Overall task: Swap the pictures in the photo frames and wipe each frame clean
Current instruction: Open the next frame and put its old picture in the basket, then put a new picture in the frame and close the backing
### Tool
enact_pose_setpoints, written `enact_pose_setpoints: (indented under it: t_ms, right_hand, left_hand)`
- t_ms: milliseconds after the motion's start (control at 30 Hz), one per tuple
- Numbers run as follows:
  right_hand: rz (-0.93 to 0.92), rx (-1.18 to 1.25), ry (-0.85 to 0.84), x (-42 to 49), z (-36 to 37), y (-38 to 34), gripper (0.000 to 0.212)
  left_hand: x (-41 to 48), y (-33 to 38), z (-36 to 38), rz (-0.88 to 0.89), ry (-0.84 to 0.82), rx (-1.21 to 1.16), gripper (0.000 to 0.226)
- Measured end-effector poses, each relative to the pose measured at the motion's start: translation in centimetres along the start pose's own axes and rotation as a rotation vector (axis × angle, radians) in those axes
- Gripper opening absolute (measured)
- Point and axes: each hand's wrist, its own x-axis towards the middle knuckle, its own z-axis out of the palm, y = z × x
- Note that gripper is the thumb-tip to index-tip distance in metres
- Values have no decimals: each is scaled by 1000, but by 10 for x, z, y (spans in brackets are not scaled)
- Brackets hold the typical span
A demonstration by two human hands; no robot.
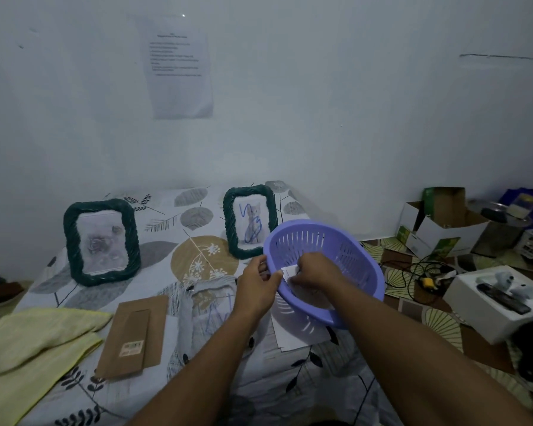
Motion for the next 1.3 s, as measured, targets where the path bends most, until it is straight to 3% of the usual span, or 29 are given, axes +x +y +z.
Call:
enact_pose_setpoints:
  t_ms: [200, 467, 533, 633, 767, 867, 933, 1067, 1167, 1300]
  right_hand:
    - [-18, -53, 8, 4, 8, -3, 40]
    - [-10, 68, 109, 2, 10, 0, 18]
    - [14, 176, 140, 1, 8, 4, 22]
    - [52, 411, 214, -1, -7, 12, 9]
    - [17, 893, 276, -15, -37, 11, 35]
    - [-119, 1222, 224, -30, -58, -2, 38]
    - [-195, 1355, 192, -40, -68, -18, 35]
    - [-200, 1546, 83, -53, -78, -55, 26]
    - [-126, 1549, 47, -52, -68, -77, 20]
    - [-84, 1304, 106, -51, -45, -102, 29]
  left_hand:
    - [3, -4, 3, 34, 45, 42, 39]
    - [1, -4, 2, 40, 26, 35, 39]
    - [1, -3, 2, 31, 14, 25, 40]
    - [4, -3, 1, 4, 8, 18, 39]
    - [12, -3, -2, -5, 53, 62, 35]
    - [20, 8, -9, -15, 84, -25, 26]
    - [26, 18, -18, -74, 67, -144, 32]
    - [31, 31, -43, -95, 86, -299, 21]
    - [27, 26, -72, -65, 178, -259, 14]
    - [18, 6, -114, -53, 191, -178, 7]
